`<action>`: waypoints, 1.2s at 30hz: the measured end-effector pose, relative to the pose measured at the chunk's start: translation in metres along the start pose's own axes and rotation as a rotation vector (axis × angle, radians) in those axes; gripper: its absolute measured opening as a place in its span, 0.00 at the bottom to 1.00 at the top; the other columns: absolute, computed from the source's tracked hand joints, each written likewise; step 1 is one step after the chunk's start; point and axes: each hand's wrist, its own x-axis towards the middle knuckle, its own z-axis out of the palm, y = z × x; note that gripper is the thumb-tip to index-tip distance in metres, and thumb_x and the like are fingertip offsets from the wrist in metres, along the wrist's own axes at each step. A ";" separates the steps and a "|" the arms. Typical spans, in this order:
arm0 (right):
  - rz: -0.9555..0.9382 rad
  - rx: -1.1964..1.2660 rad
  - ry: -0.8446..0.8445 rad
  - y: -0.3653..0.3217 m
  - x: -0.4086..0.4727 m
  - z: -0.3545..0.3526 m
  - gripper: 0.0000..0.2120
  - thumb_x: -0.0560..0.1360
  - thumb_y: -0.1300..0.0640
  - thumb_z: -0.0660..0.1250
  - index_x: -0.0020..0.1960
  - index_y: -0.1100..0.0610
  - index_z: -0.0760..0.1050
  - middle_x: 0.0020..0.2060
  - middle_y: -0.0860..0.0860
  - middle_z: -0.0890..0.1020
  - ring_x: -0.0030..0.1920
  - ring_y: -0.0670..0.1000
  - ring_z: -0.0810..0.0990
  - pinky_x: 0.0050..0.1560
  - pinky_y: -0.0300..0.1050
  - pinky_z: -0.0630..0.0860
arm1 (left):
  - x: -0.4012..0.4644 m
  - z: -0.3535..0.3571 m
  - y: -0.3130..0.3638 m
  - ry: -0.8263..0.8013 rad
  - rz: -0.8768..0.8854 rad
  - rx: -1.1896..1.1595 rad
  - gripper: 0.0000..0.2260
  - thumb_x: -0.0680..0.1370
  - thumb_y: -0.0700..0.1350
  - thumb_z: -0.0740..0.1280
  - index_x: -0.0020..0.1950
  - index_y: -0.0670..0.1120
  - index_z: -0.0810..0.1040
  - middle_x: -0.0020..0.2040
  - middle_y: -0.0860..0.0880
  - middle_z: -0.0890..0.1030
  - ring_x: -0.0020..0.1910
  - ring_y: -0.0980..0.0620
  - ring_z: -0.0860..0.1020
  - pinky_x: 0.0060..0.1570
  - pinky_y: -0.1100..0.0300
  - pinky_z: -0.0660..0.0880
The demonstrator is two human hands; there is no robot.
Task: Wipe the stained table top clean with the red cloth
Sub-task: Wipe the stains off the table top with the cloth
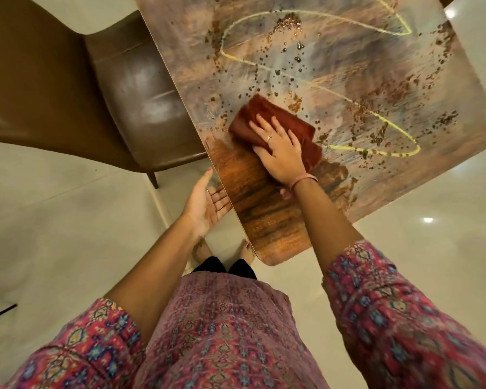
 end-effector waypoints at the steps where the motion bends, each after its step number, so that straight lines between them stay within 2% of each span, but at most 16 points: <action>1: 0.039 -0.016 0.022 -0.004 0.001 0.003 0.24 0.79 0.49 0.58 0.74 0.41 0.59 0.76 0.40 0.57 0.77 0.46 0.49 0.74 0.55 0.45 | -0.001 0.002 0.001 0.012 0.003 0.014 0.24 0.77 0.62 0.59 0.56 0.43 0.78 0.47 0.47 0.84 0.47 0.51 0.82 0.50 0.59 0.77; 4: 0.013 -0.038 0.014 -0.017 -0.046 0.025 0.25 0.80 0.46 0.56 0.76 0.43 0.56 0.76 0.41 0.55 0.77 0.47 0.48 0.74 0.54 0.44 | -0.002 0.007 0.005 0.061 -0.015 0.035 0.23 0.78 0.61 0.59 0.56 0.43 0.78 0.48 0.46 0.83 0.46 0.51 0.81 0.47 0.59 0.77; 7: -0.073 -0.005 -0.112 -0.012 -0.136 0.042 0.25 0.80 0.47 0.54 0.76 0.41 0.54 0.76 0.37 0.52 0.77 0.43 0.44 0.73 0.48 0.41 | -0.001 0.012 0.011 0.127 -0.032 0.036 0.21 0.78 0.61 0.59 0.53 0.44 0.77 0.44 0.47 0.81 0.40 0.52 0.79 0.41 0.60 0.77; 9: -0.105 0.010 -0.181 0.004 -0.168 0.036 0.26 0.78 0.48 0.54 0.74 0.37 0.54 0.74 0.33 0.51 0.76 0.40 0.44 0.72 0.43 0.41 | -0.002 0.015 0.015 0.124 -0.014 0.043 0.22 0.79 0.59 0.59 0.59 0.43 0.76 0.48 0.47 0.81 0.43 0.52 0.79 0.42 0.61 0.77; 12: -0.146 0.037 -0.146 0.033 -0.145 0.009 0.24 0.77 0.52 0.59 0.71 0.38 0.62 0.72 0.33 0.59 0.75 0.38 0.51 0.70 0.40 0.51 | -0.004 0.019 0.018 0.129 0.027 0.078 0.23 0.80 0.57 0.59 0.65 0.41 0.73 0.56 0.45 0.80 0.48 0.52 0.79 0.45 0.62 0.76; 15: -0.035 0.045 0.021 0.056 -0.078 -0.017 0.23 0.77 0.57 0.62 0.71 0.43 0.66 0.73 0.41 0.64 0.75 0.45 0.57 0.72 0.55 0.57 | -0.006 0.020 0.015 0.138 0.064 0.117 0.21 0.80 0.55 0.59 0.64 0.42 0.75 0.51 0.46 0.81 0.45 0.53 0.79 0.42 0.62 0.76; 18: 0.157 0.053 0.182 0.062 -0.021 -0.035 0.21 0.79 0.56 0.61 0.72 0.47 0.66 0.74 0.45 0.65 0.76 0.49 0.58 0.73 0.58 0.57 | -0.007 0.020 0.011 0.148 0.060 0.117 0.20 0.80 0.55 0.59 0.64 0.43 0.75 0.49 0.47 0.80 0.44 0.53 0.78 0.41 0.62 0.76; 20: 0.236 0.088 0.208 0.049 -0.012 -0.027 0.21 0.80 0.54 0.60 0.72 0.46 0.66 0.74 0.44 0.63 0.76 0.49 0.54 0.74 0.58 0.51 | -0.007 0.018 0.009 0.152 0.066 0.120 0.20 0.80 0.55 0.59 0.64 0.43 0.75 0.50 0.47 0.80 0.46 0.53 0.78 0.42 0.62 0.75; 22: 0.166 0.131 0.146 0.031 -0.039 -0.003 0.22 0.80 0.53 0.60 0.72 0.44 0.65 0.74 0.40 0.60 0.76 0.45 0.51 0.74 0.55 0.46 | -0.006 0.018 0.008 0.153 0.082 0.097 0.19 0.80 0.55 0.60 0.63 0.43 0.75 0.53 0.46 0.80 0.47 0.52 0.79 0.41 0.62 0.76; 26: -0.076 0.117 -0.118 0.024 -0.152 0.027 0.25 0.77 0.53 0.58 0.72 0.38 0.61 0.73 0.32 0.57 0.76 0.40 0.48 0.74 0.45 0.43 | -0.002 0.018 0.008 0.195 0.096 0.067 0.16 0.80 0.54 0.61 0.60 0.45 0.76 0.51 0.48 0.81 0.47 0.52 0.80 0.41 0.61 0.77; 27: -0.114 0.107 -0.132 0.035 -0.165 0.021 0.25 0.77 0.54 0.59 0.71 0.37 0.62 0.73 0.32 0.59 0.76 0.40 0.50 0.74 0.45 0.45 | -0.002 0.019 0.009 0.199 0.089 0.065 0.14 0.80 0.54 0.61 0.58 0.46 0.76 0.50 0.48 0.81 0.46 0.53 0.80 0.41 0.61 0.77; 29: -0.138 0.102 -0.086 0.062 -0.157 -0.004 0.25 0.75 0.60 0.62 0.69 0.43 0.68 0.71 0.38 0.66 0.75 0.45 0.58 0.73 0.53 0.56 | -0.002 0.020 0.009 0.200 0.078 0.063 0.12 0.80 0.54 0.61 0.53 0.48 0.77 0.47 0.49 0.82 0.45 0.53 0.80 0.39 0.61 0.77; 30: -0.116 0.094 -0.041 0.074 -0.142 -0.016 0.24 0.74 0.62 0.63 0.68 0.47 0.71 0.70 0.43 0.69 0.74 0.49 0.61 0.72 0.56 0.60 | -0.002 0.020 0.009 0.205 0.081 0.062 0.11 0.80 0.54 0.61 0.51 0.48 0.77 0.46 0.50 0.82 0.44 0.54 0.80 0.38 0.62 0.77; 32: 0.001 0.086 0.103 0.093 -0.100 -0.038 0.21 0.76 0.65 0.63 0.68 0.55 0.72 0.70 0.52 0.70 0.73 0.55 0.64 0.73 0.53 0.59 | -0.002 0.019 0.009 0.234 0.101 0.054 0.11 0.79 0.53 0.62 0.50 0.47 0.78 0.44 0.50 0.82 0.43 0.54 0.80 0.35 0.63 0.77; 34: 0.250 0.147 0.259 0.100 -0.056 -0.054 0.21 0.79 0.62 0.62 0.71 0.55 0.68 0.72 0.55 0.67 0.74 0.57 0.62 0.74 0.47 0.56 | -0.001 0.018 0.008 0.271 0.125 0.052 0.12 0.78 0.52 0.64 0.53 0.45 0.77 0.45 0.50 0.83 0.43 0.54 0.81 0.36 0.63 0.77; 36: 0.425 0.130 0.340 0.090 -0.029 -0.052 0.22 0.80 0.57 0.61 0.73 0.52 0.66 0.74 0.52 0.64 0.75 0.54 0.59 0.75 0.52 0.55 | 0.001 0.018 0.004 0.297 0.143 0.053 0.16 0.78 0.53 0.65 0.58 0.43 0.76 0.47 0.49 0.83 0.44 0.54 0.81 0.38 0.62 0.77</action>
